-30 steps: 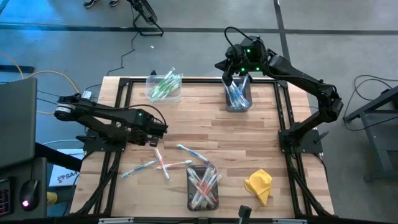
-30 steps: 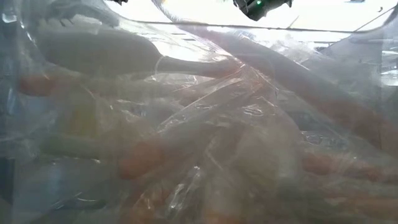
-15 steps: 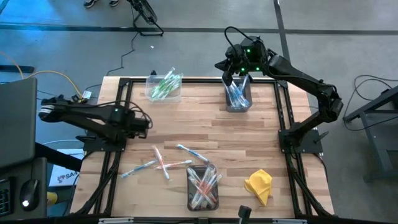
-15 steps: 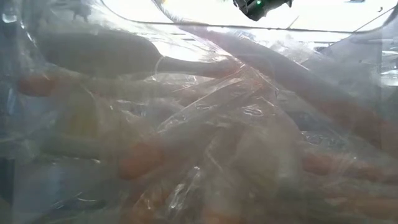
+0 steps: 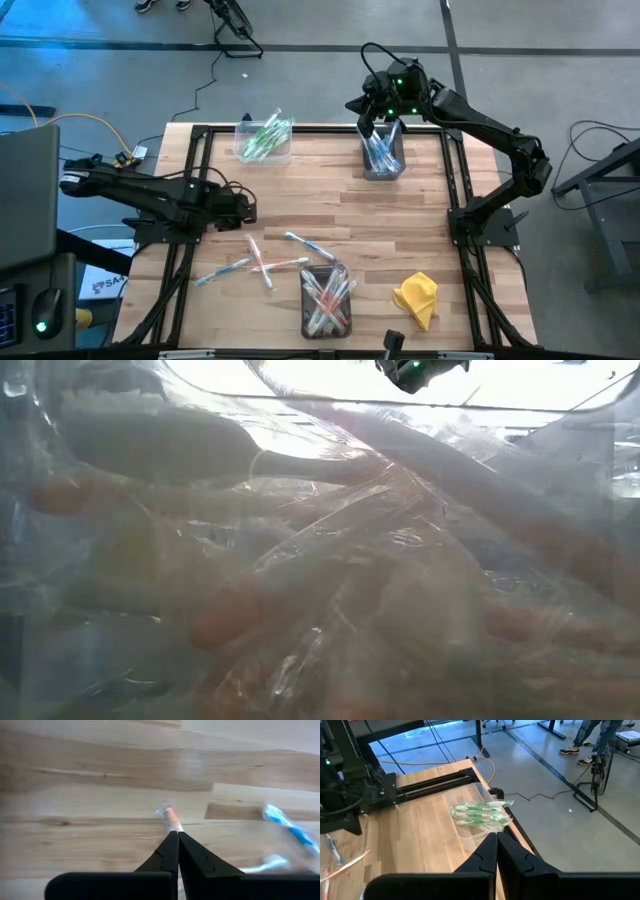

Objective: Pick & Place Toothbrushes
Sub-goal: Put the orange toothbrush into the bottom black bin

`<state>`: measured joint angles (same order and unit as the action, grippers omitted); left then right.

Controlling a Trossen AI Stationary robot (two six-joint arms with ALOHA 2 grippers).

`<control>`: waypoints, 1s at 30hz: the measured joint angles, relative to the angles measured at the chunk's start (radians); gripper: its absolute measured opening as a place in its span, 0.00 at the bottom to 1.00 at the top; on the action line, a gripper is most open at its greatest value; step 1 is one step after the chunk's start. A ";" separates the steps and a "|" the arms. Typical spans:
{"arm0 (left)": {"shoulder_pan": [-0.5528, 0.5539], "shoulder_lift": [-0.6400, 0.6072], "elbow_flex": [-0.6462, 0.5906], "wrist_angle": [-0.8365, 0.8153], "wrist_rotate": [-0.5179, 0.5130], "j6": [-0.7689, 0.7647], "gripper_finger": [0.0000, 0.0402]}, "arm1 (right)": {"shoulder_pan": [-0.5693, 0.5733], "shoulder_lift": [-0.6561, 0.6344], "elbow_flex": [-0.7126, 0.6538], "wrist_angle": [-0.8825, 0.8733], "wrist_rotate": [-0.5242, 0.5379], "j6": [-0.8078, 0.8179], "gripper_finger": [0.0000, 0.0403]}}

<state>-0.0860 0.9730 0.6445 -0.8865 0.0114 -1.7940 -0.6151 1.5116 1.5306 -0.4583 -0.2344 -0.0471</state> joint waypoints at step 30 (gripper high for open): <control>0.000 0.416 0.004 0.276 0.152 -0.045 0.38 | 0.000 0.000 -0.088 0.041 0.000 -0.003 0.01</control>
<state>-0.0856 1.3890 0.6480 -0.6106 0.1631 -1.8390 -0.6151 1.5120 1.4426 -0.4178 -0.2344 -0.0498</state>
